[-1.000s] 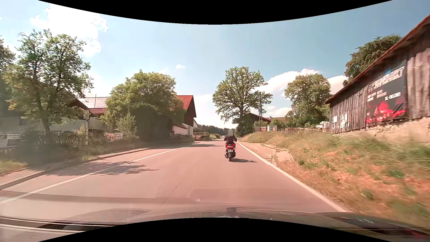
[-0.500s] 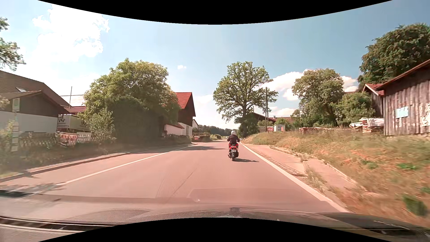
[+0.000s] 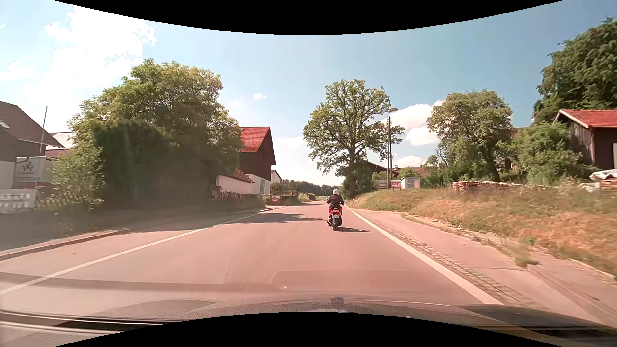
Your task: Follow the waypoints while adhering to traffic rules and regulations
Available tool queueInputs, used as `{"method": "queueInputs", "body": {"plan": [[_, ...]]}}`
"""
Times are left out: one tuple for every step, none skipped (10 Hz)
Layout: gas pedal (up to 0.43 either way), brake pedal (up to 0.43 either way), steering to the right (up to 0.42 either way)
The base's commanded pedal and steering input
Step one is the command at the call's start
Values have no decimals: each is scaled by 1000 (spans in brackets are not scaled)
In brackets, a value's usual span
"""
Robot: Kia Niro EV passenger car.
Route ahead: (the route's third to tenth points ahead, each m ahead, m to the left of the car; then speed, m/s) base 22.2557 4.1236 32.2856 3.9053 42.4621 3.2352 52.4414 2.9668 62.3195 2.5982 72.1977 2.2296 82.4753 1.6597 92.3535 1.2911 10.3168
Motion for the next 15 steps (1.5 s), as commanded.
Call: {"method": "queueInputs", "body": {"plan": [[220,6,11],[220,6,11],[220,6,11],[220,6,11],[220,6,9],[220,6,6],[220,6,6],[220,6,5],[220,6,4],[220,6,4],[220,6,3],[220,6,3],[220,6,3],[220,6,3],[220,6,3]]}}
